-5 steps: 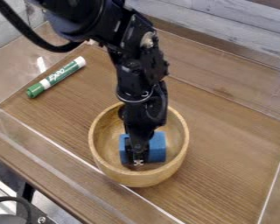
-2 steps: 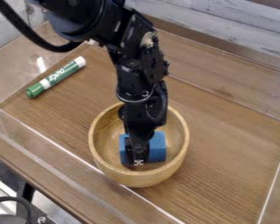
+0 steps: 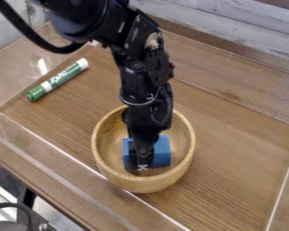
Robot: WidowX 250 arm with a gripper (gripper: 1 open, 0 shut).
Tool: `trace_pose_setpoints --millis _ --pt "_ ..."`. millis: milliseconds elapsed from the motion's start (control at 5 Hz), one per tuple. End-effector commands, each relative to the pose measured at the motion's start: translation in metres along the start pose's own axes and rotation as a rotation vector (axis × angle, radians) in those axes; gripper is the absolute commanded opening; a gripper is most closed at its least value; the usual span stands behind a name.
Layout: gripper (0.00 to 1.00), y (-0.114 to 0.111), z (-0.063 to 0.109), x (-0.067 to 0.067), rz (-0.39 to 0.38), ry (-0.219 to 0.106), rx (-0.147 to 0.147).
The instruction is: Remove the blue block from inside the brown bowl and put it on the table
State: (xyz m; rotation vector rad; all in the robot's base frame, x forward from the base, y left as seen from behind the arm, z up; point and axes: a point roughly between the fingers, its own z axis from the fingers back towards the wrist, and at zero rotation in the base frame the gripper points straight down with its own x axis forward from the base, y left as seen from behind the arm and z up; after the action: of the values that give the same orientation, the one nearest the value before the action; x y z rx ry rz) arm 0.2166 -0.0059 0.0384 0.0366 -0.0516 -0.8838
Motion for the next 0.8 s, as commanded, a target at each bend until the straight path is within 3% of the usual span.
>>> trace_pose_setpoints --millis 0,600 --pt "0.00 0.012 0.012 0.007 0.007 -0.032 0.044" --pt "0.00 0.016 0.022 0.007 0.018 -0.030 0.058"
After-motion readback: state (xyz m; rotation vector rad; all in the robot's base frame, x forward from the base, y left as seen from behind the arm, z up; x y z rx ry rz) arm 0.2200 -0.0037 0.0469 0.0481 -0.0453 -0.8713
